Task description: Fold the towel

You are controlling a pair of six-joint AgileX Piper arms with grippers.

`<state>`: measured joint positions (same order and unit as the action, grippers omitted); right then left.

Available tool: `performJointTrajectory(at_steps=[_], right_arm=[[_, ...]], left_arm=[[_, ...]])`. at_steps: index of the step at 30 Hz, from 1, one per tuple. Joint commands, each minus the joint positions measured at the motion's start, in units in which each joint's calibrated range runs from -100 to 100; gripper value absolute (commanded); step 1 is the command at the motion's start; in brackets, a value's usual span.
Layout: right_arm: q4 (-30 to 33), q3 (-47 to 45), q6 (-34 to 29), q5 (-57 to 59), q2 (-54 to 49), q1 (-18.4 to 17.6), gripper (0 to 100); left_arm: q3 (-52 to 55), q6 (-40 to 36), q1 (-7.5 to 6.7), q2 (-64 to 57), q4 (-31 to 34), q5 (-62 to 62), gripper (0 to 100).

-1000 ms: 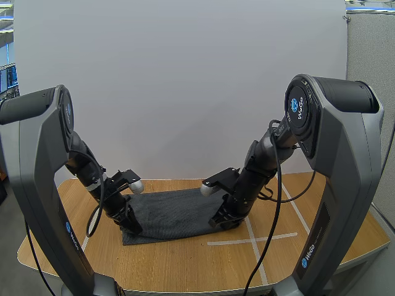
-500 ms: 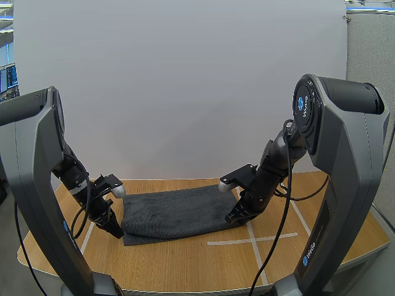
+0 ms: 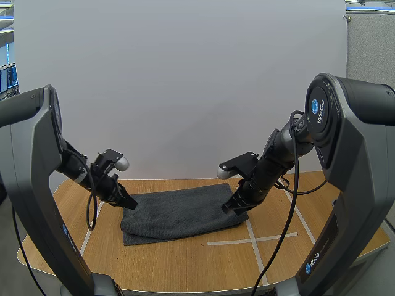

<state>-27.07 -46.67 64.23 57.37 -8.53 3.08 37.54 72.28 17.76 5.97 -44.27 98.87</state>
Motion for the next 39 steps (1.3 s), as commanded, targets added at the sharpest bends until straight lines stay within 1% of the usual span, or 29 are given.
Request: performJointTrajectory(at_steps=[1,3,6,9,12,18,20,24,30,32,35,39], right_arm=[[-5.7,-0.5,2.9,2.3,-1.9,-1.1,0],[-5.7,-0.5,2.9,0.9,-1.4,-1.7,0],[-5.7,-0.5,2.9,-1.6,0.5,-2.0,0],[-5.5,-0.5,2.9,-3.3,3.2,-2.0,0],[-5.4,-0.5,2.9,-4.6,5.7,-2.0,0],[-2.8,-0.5,2.9,-9.6,7.5,-2.0,0],[-2.2,-0.5,2.9,-10.5,7.5,-1.8,0],[-0.5,-0.5,2.8,-11.9,7.5,-0.5,0],[-0.1,-0.5,2.7,-11.9,7.2,1.6,0],[-0.1,-0.5,2.7,-11.9,5.8,1.9,0],[-2.1,-0.5,3.1,-12.3,2.2,1.9,0],[-5.5,-0.5,4.3,-16.2,0.2,1.9,0]], left_arm=[[1.7,-0.5,-4.26,2.8,2.9,-7.6,0],[2.7,-0.6,-5.42,3.6,4.1,-10.2,0],[3.6,-1.0,-6.02,4.6,5.2,-12.0,0],[3.6,-2.3,-6.02,5.3,8.2,-13.3,0],[3.6,-5.1,-6.02,5.9,12.8,-16.5,0],[3.6,-7.8,-5.95,6.0,18.1,-15.4,0],[3.6,-8.1,-5.95,6.0,19.4,-12.9,0],[3.6,-8.1,-4.77,6.0,20.1,-10.4,0],[3.1,-8.1,-1.51,5.9,20.5,-8.5,0],[2.2,-7.8,-0.63,5.9,18.9,-8.5,0],[0.2,-7.0,-0.43,5.9,15.9,-7.6,0],[-2.2,-5.6,-0.43,5.9,9.6,-7.8,0]])
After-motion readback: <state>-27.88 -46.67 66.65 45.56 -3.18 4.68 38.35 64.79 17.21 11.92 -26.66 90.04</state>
